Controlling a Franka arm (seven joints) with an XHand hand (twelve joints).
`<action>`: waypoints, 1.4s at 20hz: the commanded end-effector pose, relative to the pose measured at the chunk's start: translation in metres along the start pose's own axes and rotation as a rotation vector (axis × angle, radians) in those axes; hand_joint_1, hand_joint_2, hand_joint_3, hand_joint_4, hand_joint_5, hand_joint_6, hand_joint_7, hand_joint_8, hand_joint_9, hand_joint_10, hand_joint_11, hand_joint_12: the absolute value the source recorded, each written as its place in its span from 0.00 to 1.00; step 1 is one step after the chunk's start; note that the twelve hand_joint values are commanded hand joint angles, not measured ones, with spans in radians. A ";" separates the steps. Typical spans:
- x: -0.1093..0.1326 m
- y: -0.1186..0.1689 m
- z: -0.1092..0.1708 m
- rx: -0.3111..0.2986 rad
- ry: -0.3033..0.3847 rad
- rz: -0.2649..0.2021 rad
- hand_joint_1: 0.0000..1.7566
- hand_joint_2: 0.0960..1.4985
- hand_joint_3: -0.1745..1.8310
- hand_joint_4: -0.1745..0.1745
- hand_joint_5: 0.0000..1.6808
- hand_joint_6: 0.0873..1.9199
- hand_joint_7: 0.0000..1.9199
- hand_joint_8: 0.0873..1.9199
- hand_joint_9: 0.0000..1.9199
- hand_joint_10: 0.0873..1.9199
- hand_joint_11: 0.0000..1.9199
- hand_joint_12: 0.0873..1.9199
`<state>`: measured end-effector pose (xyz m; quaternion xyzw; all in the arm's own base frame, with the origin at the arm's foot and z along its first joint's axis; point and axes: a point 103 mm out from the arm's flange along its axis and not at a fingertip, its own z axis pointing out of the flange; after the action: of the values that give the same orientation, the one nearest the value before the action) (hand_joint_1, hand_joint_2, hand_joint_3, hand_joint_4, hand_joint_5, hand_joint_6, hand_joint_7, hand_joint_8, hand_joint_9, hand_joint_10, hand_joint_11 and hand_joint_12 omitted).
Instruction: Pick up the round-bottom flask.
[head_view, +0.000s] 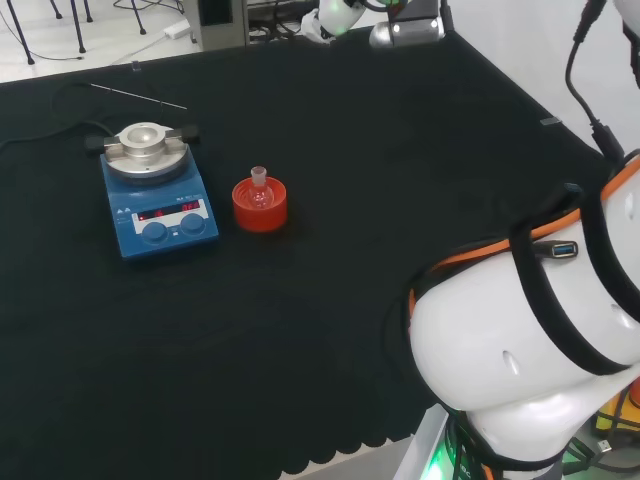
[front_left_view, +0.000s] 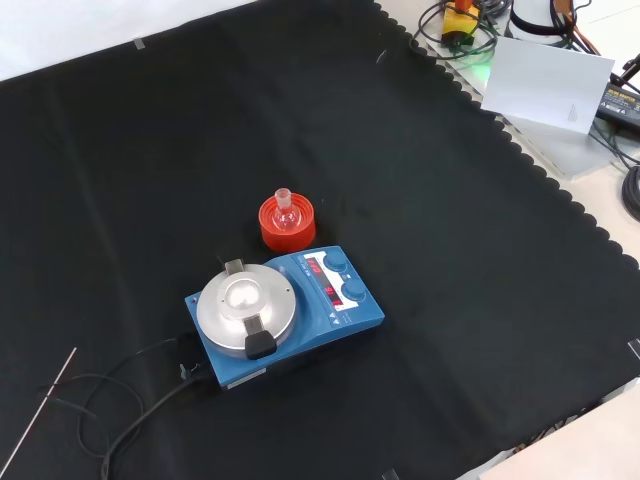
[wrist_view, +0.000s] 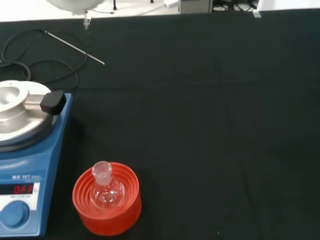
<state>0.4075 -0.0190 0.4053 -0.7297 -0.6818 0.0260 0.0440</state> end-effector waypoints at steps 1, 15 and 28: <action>0.002 0.016 0.025 0.022 -0.004 -0.019 0.44 0.44 0.33 0.27 0.19 0.41 0.28 0.38 0.37 0.40 0.21 0.70; -0.001 0.032 0.073 0.089 0.045 -0.028 0.45 0.44 0.33 0.27 0.20 0.42 0.29 0.38 0.37 0.40 0.22 0.70; 0.010 0.042 0.131 0.109 0.068 -0.063 0.45 0.44 0.33 0.26 0.22 0.43 0.30 0.38 0.38 0.40 0.22 0.70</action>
<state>0.4351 -0.0146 0.2954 -0.7122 -0.6940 0.0331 0.0996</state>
